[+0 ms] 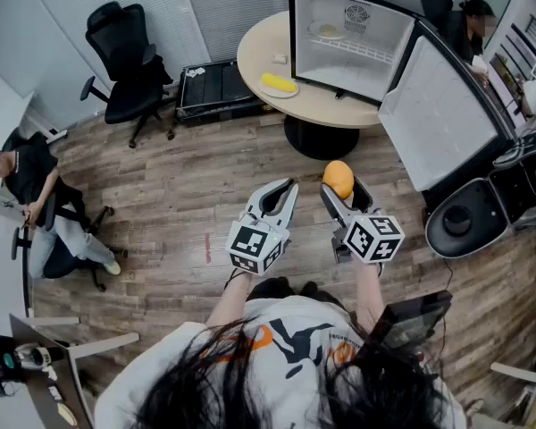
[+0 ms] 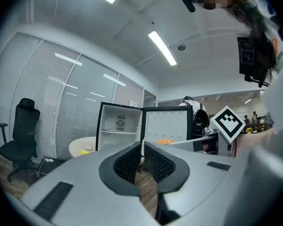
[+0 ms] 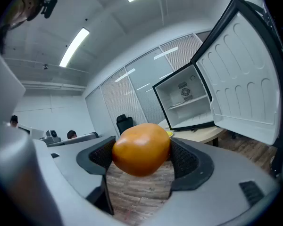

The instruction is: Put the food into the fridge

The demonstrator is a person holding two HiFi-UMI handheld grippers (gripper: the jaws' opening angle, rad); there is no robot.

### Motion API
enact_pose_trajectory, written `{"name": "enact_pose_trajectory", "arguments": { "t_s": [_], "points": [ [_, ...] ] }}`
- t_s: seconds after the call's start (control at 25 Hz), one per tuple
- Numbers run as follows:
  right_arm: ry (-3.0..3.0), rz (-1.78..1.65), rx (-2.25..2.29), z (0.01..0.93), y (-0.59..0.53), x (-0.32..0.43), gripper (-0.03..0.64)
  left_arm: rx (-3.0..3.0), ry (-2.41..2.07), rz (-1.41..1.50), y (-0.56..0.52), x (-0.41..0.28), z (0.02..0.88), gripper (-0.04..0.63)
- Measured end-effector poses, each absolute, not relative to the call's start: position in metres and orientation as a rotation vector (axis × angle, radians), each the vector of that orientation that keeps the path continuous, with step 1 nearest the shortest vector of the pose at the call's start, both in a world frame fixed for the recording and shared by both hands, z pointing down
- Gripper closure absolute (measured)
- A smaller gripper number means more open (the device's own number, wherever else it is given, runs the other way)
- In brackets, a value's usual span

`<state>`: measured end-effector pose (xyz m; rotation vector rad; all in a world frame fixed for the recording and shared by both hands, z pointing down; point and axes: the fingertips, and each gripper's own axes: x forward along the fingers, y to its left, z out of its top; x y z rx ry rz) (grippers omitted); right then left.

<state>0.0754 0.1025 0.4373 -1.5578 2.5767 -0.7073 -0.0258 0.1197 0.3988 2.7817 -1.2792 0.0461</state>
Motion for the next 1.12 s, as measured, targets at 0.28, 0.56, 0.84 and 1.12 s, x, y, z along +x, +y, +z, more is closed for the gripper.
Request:
{"name": "enact_pose_trajectory", "arguments": {
  "t_s": [0.28,0.56,0.84,1.12],
  "points": [
    [2.589,-0.717,-1.550,0.440,0.104,0.080,0.245,2.752,-1.255,0.014,0.121,-0.017,0.400,0.580],
    [2.599,-0.692,-1.547,0.440,0.102,0.093,0.245,2.744,-1.259,0.002,0.118,-0.005,0.398,0.580],
    [2.625,-0.705,-1.518,0.446,0.101,0.109,0.245,2.733,-1.286,0.009,0.114,0.010,0.402,0.580],
    [2.653,-0.743,-1.474,0.461,0.096,0.123,0.245,2.712,-1.294,0.022,0.113,0.029,0.414,0.580]
  ]
}}
